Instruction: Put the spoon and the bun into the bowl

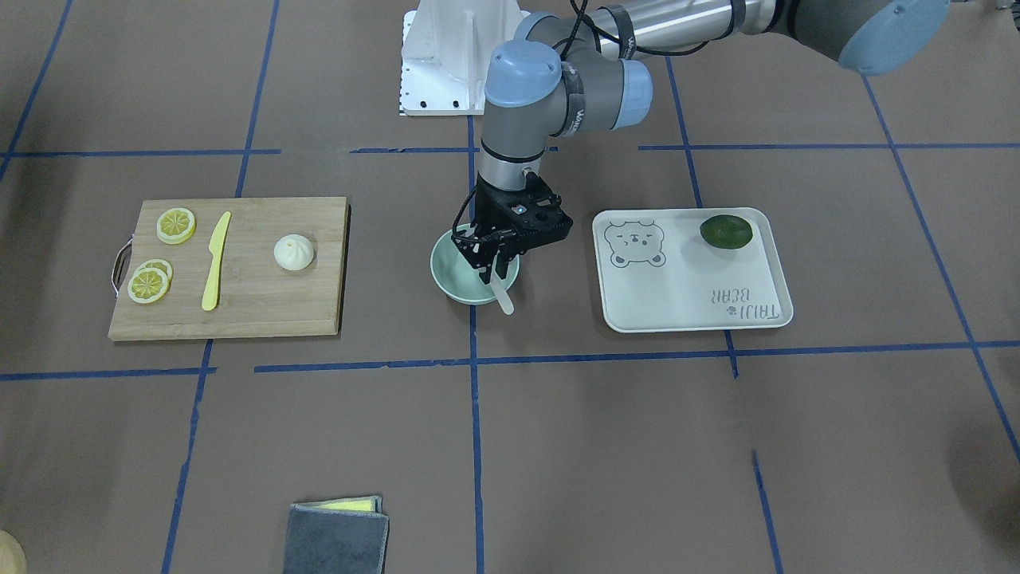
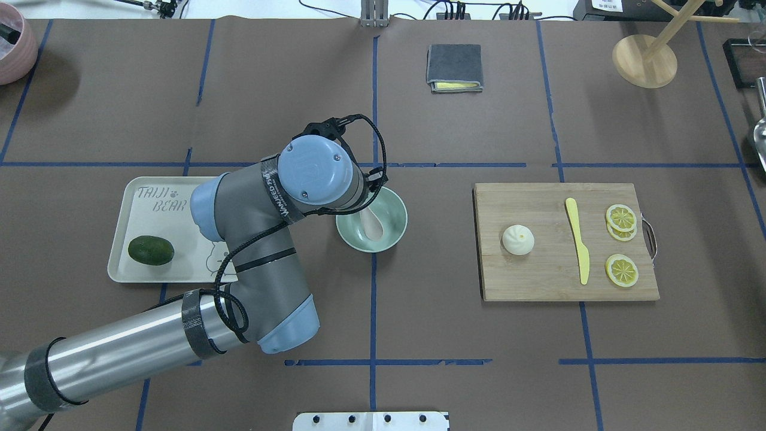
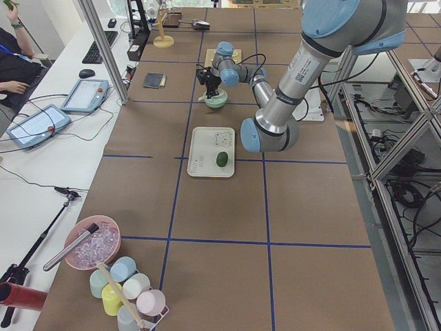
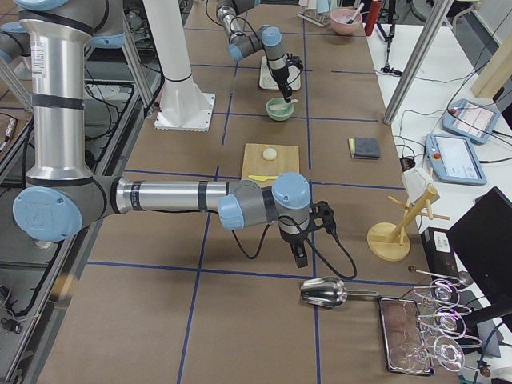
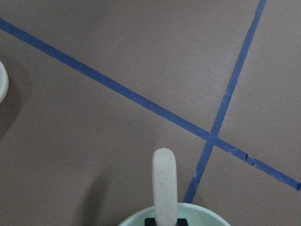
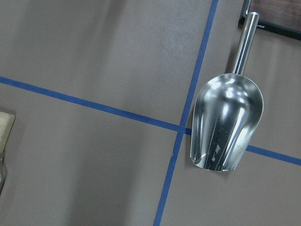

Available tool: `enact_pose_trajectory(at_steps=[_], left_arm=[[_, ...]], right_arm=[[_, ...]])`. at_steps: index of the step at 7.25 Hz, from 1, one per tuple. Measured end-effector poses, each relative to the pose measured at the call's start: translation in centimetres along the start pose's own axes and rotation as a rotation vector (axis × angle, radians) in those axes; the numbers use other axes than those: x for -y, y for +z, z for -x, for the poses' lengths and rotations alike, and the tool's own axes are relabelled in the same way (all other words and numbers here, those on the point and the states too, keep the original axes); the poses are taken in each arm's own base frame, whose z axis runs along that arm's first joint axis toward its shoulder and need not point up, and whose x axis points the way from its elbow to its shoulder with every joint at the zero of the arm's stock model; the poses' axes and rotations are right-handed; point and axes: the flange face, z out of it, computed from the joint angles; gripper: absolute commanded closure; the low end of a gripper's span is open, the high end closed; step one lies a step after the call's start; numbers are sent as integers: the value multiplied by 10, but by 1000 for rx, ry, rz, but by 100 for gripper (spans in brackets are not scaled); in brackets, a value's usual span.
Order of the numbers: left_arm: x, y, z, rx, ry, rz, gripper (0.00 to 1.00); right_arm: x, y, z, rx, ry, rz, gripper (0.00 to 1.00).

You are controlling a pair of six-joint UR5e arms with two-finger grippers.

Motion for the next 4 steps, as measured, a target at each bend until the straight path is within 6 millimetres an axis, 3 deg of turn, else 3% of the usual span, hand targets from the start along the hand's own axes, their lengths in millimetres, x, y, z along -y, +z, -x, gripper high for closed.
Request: enact_pose_trajectory(at_steps=[2, 4], left_arm=[[-2, -5, 7, -7, 78, 4, 0], [3, -20, 45, -10, 309, 6, 0]], right_arm=[[-1, -1, 1, 1, 0, -1, 0], [2, -8, 13, 18, -26, -23, 0]])
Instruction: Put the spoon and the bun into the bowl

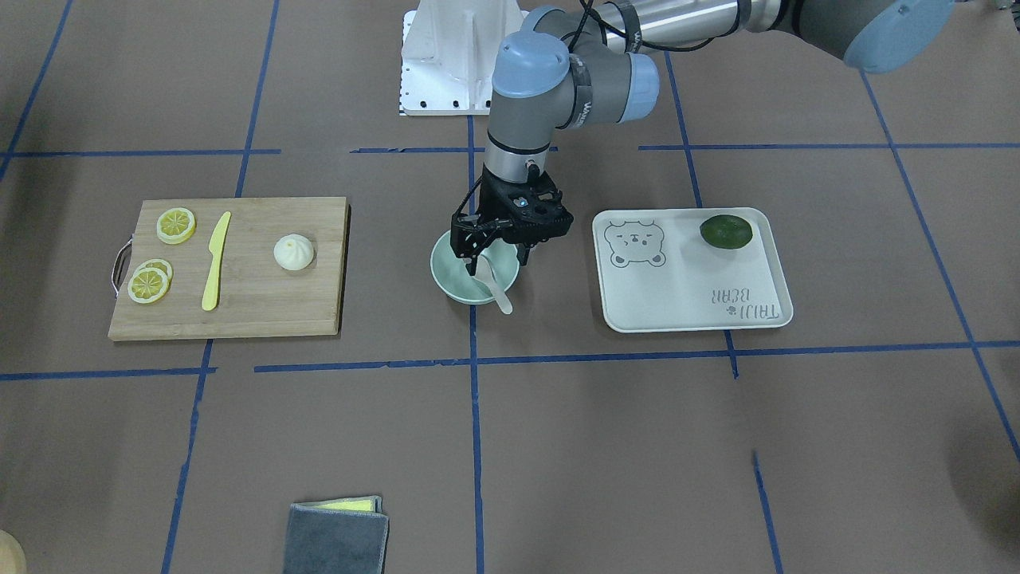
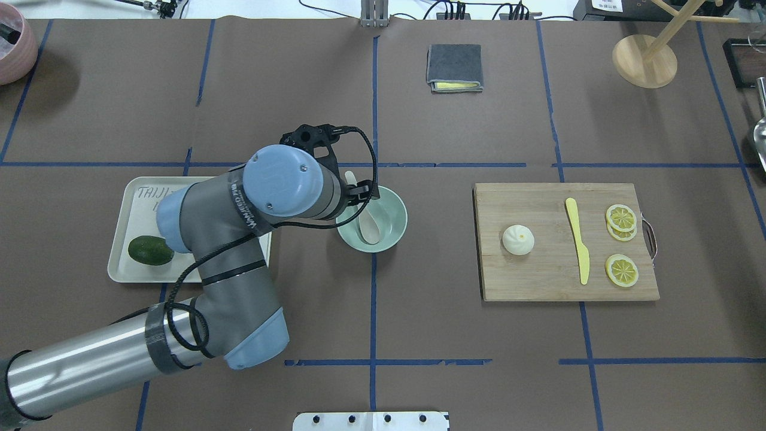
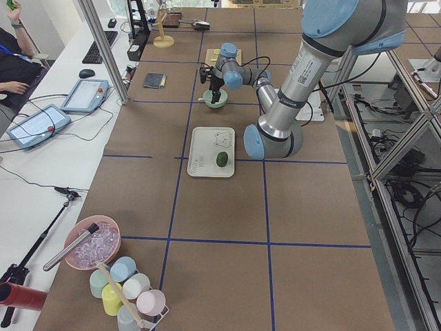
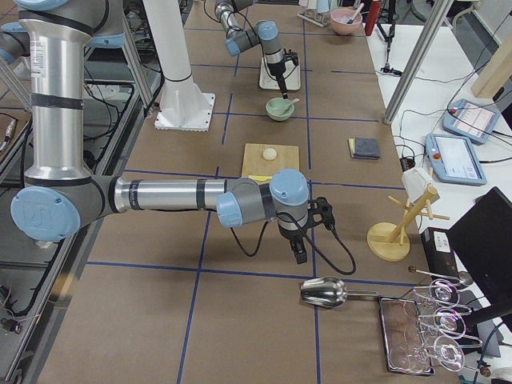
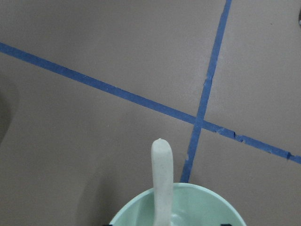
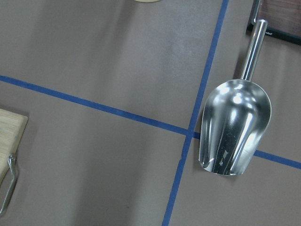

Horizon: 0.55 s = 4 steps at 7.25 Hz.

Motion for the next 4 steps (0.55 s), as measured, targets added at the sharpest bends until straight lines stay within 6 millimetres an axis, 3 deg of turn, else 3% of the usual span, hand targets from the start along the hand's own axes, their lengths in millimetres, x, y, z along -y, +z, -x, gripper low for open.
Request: enact_pose_trajectory(at_steps=[1, 2, 3, 4], left_arm=[[7, -14, 24, 19, 164, -1, 0], [27, -36, 51, 41, 319, 2, 0], [54, -60, 85, 57, 426, 10, 0], [86, -80, 127, 74, 459, 36, 0]], right_arm=[[5, -1, 8, 7, -22, -9, 0], [12, -4, 19, 13, -46, -20, 0], [26, -10, 40, 23, -57, -38, 0], [47, -17, 80, 44, -41, -57, 0]])
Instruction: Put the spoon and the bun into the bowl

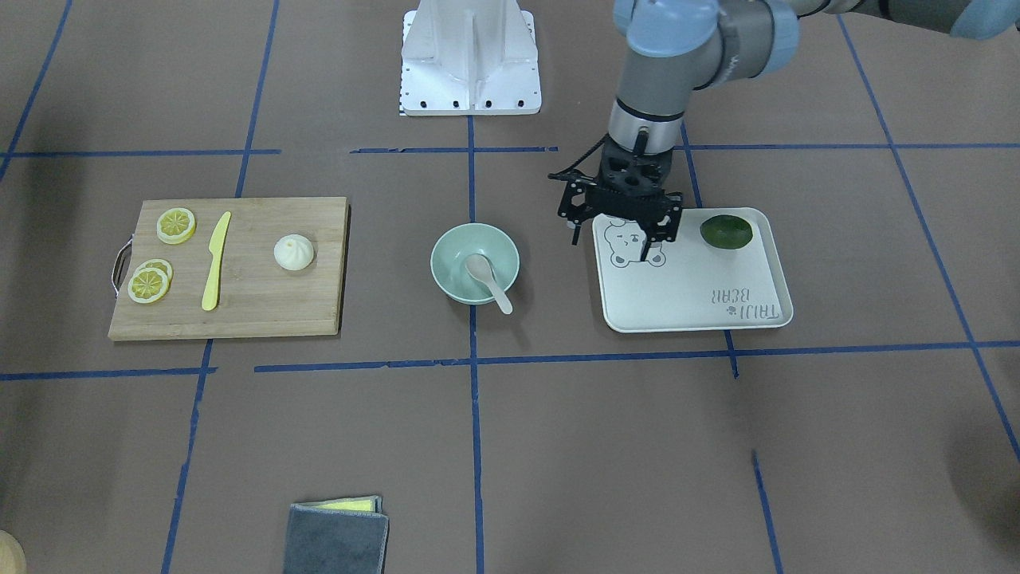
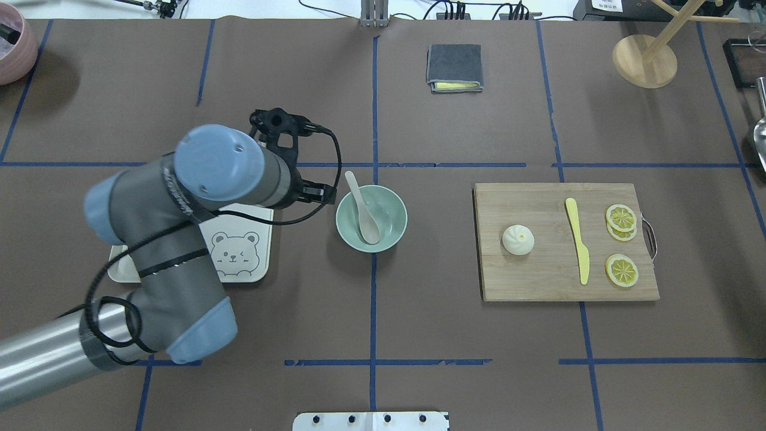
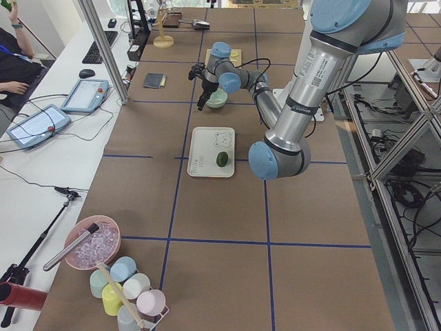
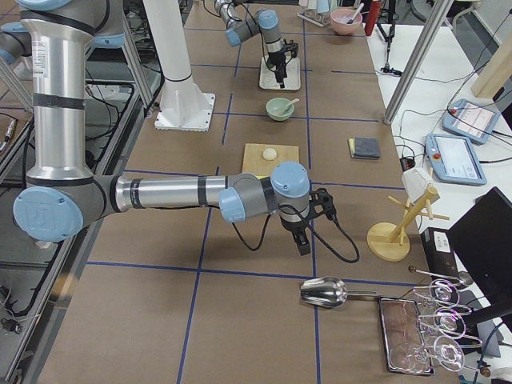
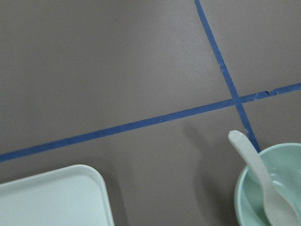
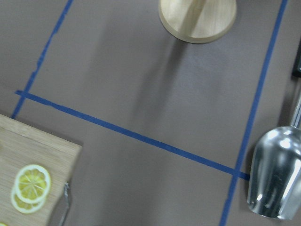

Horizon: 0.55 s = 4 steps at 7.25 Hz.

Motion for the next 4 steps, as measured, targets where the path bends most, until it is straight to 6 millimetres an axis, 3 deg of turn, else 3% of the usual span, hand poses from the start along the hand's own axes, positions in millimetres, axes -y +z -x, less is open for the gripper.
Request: enact_pose_trajectory(at_steps=[2, 4], left_arm=[[16, -18, 119, 51, 55, 71, 0], [14, -22, 241, 103, 41, 179, 0]], right_arm=[[48, 8, 103, 63, 69, -15, 0], [83, 34, 209, 96, 117, -15, 0]])
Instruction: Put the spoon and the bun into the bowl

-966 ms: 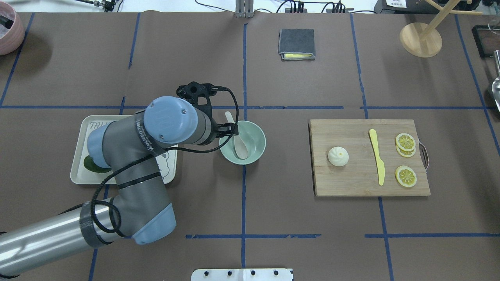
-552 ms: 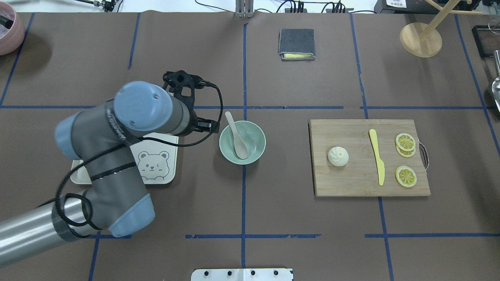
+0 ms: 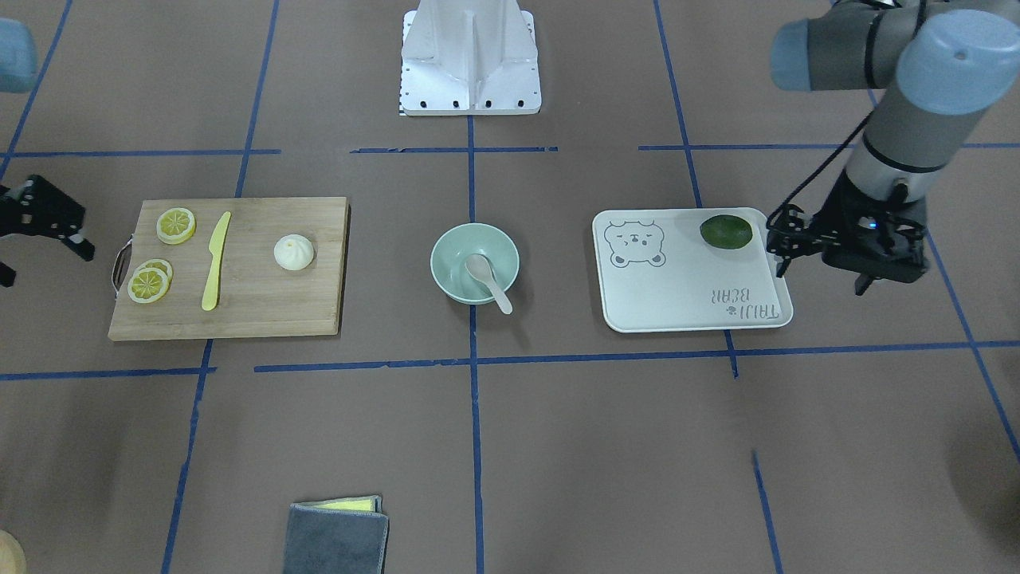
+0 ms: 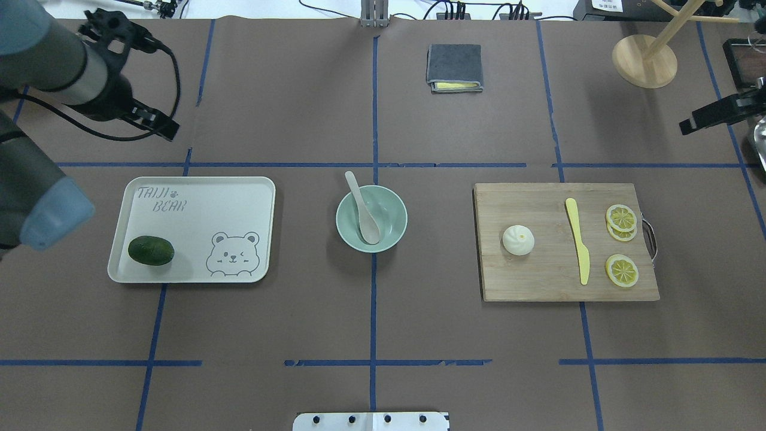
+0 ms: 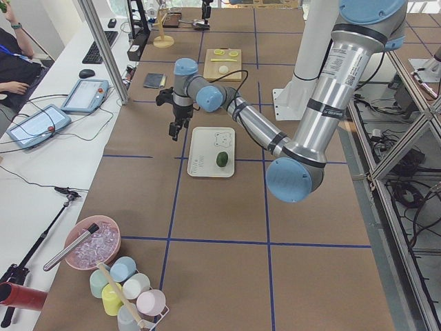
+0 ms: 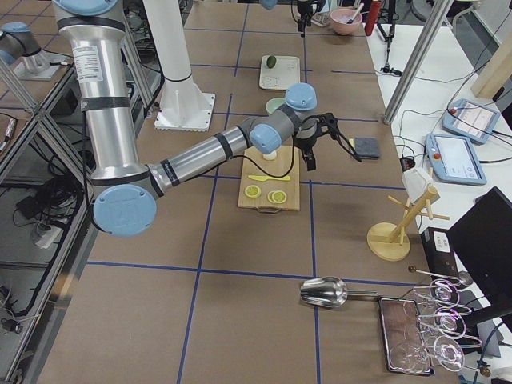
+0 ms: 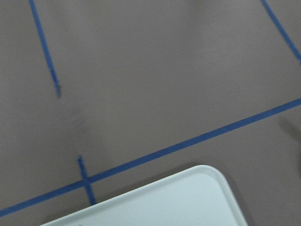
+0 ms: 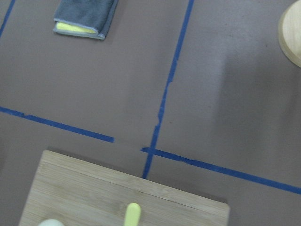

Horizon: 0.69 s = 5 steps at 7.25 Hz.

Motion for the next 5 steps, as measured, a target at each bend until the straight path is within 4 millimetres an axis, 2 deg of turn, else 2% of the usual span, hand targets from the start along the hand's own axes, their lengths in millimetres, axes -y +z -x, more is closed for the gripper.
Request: enact_pose_trajectory(at_steps=[1, 2, 3, 4, 5], left_arm=[[-16, 4, 72, -6, -3, 48, 0], [-45, 10, 144, -33, -6, 90, 0], [-83, 11, 207, -59, -33, 108, 0], [-126, 14, 253, -87, -79, 113, 0], [-169, 24, 287, -127, -138, 117, 0]], right_arm=[[5, 19, 54, 17, 35, 0, 0], [2, 39, 98, 18, 63, -1, 0], [-8, 61, 129, 0, 73, -6, 0], [-20, 78, 148, -21, 75, -11, 0], [-33, 93, 159, -41, 77, -12, 0]])
